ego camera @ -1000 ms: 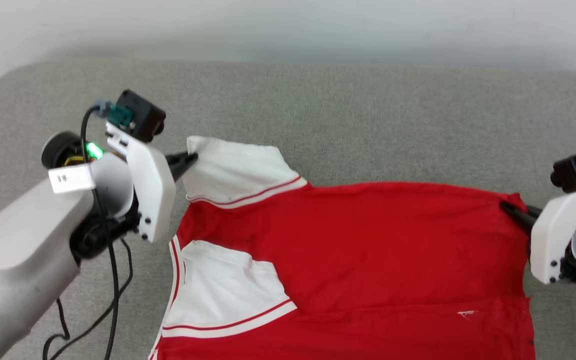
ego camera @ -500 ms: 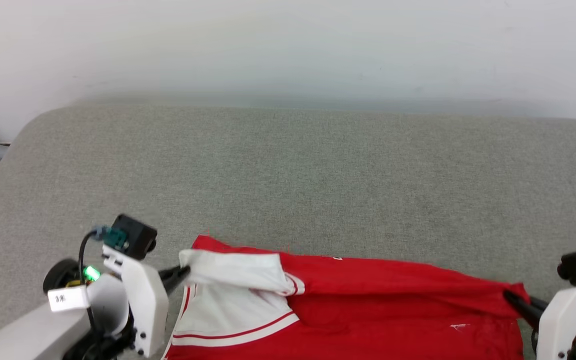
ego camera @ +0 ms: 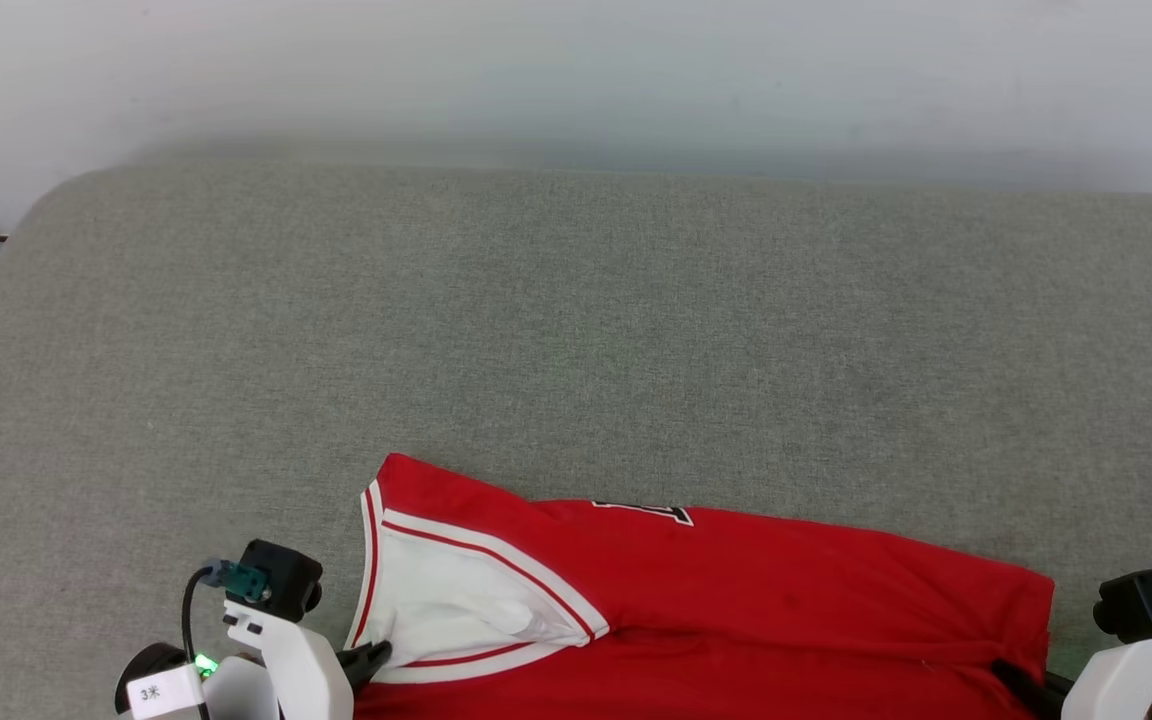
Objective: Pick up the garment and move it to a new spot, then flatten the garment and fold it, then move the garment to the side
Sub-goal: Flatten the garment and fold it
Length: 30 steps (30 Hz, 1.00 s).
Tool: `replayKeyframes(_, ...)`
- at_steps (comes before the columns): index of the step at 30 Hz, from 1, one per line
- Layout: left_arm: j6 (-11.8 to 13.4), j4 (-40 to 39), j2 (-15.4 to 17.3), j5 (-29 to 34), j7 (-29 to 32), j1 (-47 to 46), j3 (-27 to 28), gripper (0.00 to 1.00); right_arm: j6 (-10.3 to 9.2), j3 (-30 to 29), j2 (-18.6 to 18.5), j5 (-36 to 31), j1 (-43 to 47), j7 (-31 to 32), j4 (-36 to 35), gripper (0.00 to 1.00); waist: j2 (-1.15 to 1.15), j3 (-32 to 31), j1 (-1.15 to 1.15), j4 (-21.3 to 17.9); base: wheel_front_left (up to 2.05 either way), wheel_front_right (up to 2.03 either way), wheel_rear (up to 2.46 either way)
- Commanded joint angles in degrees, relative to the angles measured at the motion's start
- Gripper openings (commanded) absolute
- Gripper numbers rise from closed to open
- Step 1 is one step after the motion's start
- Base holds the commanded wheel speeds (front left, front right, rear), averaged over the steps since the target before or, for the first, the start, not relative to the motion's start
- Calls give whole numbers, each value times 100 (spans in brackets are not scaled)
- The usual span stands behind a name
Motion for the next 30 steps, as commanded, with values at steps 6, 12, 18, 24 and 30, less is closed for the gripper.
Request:
replayKeyframes(6, -12, 435, -242, -28, -300, 126, 69, 97, -8, -12, 102, -108, -35, -205, 208, 100, 0, -34, 0, -7, 0, 0, 0)
replayKeyframes(12, 325, 336, -200, 149, -1064, 248, 352, 100, -6, -254, -8, 58, 99, -435, -266, 100, 0, -261, 0, 3, 0, 0, 0)
replayKeyframes(18, 840, 111, -190, 384, -1844, 372, 627, 100, -6, -570, -208, 131, 169, -331, -798, 100, 0, -371, 0, 37, 0, 0, 0)
replayKeyframes(24, 1421, -183, -268, 715, -2299, 548, 1026, 100, -5, -980, -376, 97, 122, 70, -1082, 100, 0, -404, 0, 119, 0, 0, 0)
replayKeyframes(30, 1896, -471, -659, 1616, -2371, 923, 1932, 100, -5, -1195, -427, 177, 142, 800, -880, 100, 0, -349, 0, 302, 0, 0, 0)
